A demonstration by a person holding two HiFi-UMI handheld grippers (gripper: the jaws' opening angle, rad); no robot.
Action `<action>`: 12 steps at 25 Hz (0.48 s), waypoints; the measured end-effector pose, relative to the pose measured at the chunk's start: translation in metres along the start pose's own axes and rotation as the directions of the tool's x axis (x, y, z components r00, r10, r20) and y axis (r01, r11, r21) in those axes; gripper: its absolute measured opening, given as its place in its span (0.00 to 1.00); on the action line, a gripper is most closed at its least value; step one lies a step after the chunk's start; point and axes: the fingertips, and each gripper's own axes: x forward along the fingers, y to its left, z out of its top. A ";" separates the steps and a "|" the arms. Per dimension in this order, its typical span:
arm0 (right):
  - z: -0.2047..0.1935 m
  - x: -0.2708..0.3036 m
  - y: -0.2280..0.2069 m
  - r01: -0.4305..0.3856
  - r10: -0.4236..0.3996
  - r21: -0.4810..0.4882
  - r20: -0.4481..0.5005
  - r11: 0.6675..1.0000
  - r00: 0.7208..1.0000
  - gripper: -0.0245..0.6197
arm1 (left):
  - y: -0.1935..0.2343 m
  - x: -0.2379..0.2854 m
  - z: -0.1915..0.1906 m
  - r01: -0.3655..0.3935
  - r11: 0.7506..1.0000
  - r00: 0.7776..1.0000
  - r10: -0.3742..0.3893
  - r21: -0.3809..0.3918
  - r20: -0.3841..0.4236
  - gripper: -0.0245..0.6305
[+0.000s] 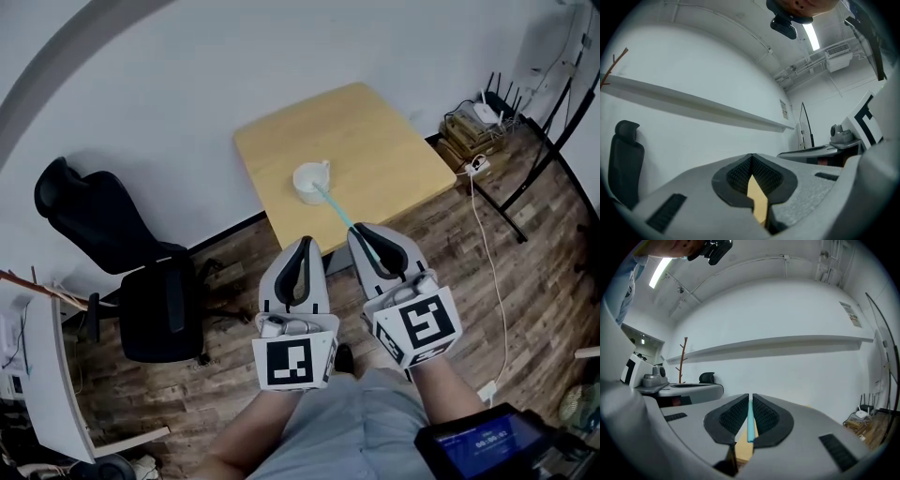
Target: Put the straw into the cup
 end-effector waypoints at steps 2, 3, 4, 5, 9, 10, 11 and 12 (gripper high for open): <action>0.007 0.011 -0.001 0.004 -0.004 -0.017 0.010 1.000 1.000 0.07 | 0.009 0.009 0.004 0.011 1.000 1.000 -0.012 0.017 0.011 0.03; 0.010 0.014 -0.001 0.007 -0.006 -0.024 0.013 1.000 1.000 0.07 | 0.012 0.013 0.005 0.016 1.000 1.000 -0.016 0.018 0.017 0.03; 0.012 0.016 -0.002 0.010 -0.009 -0.030 0.014 0.999 1.000 0.07 | 0.013 0.015 0.007 0.020 1.000 1.000 -0.020 0.017 0.022 0.03; 0.013 0.016 -0.003 0.013 -0.013 -0.034 0.016 0.999 1.000 0.07 | 0.012 0.017 0.008 0.023 1.000 0.999 -0.024 0.016 0.027 0.03; 0.014 0.021 -0.007 0.021 -0.020 -0.044 0.018 0.999 1.000 0.07 | 0.014 0.025 0.004 0.031 0.999 0.999 -0.031 0.008 0.028 0.03; 0.012 0.024 -0.009 0.022 -0.022 -0.044 0.013 0.999 1.000 0.07 | 0.016 0.029 0.000 0.032 0.999 0.999 -0.032 0.005 0.020 0.03; 0.009 0.028 -0.012 0.023 -0.023 -0.041 0.007 0.999 1.000 0.07 | 0.017 0.033 -0.004 0.033 0.999 0.999 -0.033 0.001 0.010 0.03; 0.006 0.030 -0.015 0.023 -0.023 -0.037 -0.001 0.999 1.000 0.07 | 0.017 0.037 -0.009 0.033 0.999 0.999 -0.033 -0.002 -0.002 0.03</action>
